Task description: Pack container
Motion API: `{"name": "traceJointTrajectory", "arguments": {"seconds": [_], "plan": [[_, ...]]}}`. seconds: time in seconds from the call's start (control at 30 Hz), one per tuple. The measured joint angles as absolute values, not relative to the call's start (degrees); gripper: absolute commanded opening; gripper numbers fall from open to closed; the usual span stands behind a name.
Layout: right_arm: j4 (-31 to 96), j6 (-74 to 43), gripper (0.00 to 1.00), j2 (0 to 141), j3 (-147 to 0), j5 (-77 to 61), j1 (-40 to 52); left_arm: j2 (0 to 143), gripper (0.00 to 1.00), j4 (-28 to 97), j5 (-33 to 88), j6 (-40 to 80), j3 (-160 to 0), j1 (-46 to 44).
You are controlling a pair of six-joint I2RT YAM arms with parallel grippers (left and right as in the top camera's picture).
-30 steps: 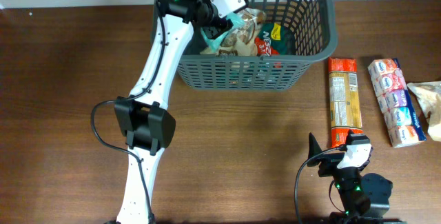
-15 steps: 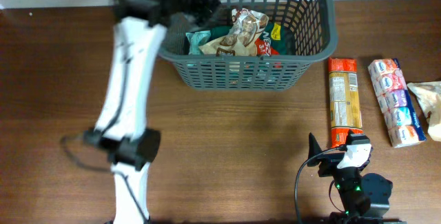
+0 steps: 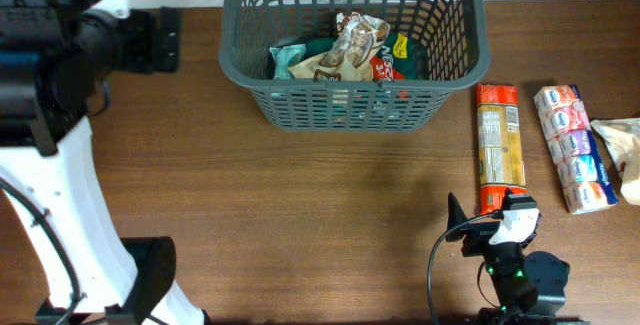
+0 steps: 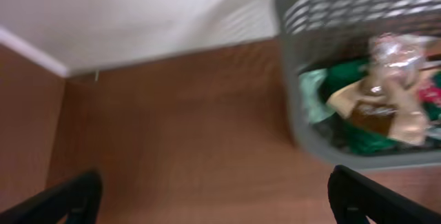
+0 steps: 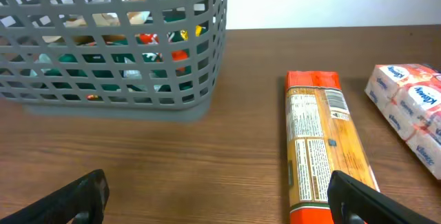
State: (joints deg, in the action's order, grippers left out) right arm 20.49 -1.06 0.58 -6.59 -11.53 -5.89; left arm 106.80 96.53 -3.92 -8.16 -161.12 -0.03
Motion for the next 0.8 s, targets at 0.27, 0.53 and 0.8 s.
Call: {"name": "traceJointTrajectory", "arguments": {"seconds": [0.27,0.53,0.8], "plan": [[29.0,-0.9,0.99,1.0,-13.9,-16.5,-5.9,107.3,0.99,96.5,-4.5,-6.3,-160.7,2.1],[55.3,1.4,0.99,23.2,-48.0,-10.3,-5.9,107.3,0.99,96.6,-4.5,-6.2,-160.7,2.1],[68.6,3.6,0.99,51.8,-75.3,-11.7,-5.9,107.3,0.99,96.6,-4.6,-6.1,-160.7,2.1]]}}
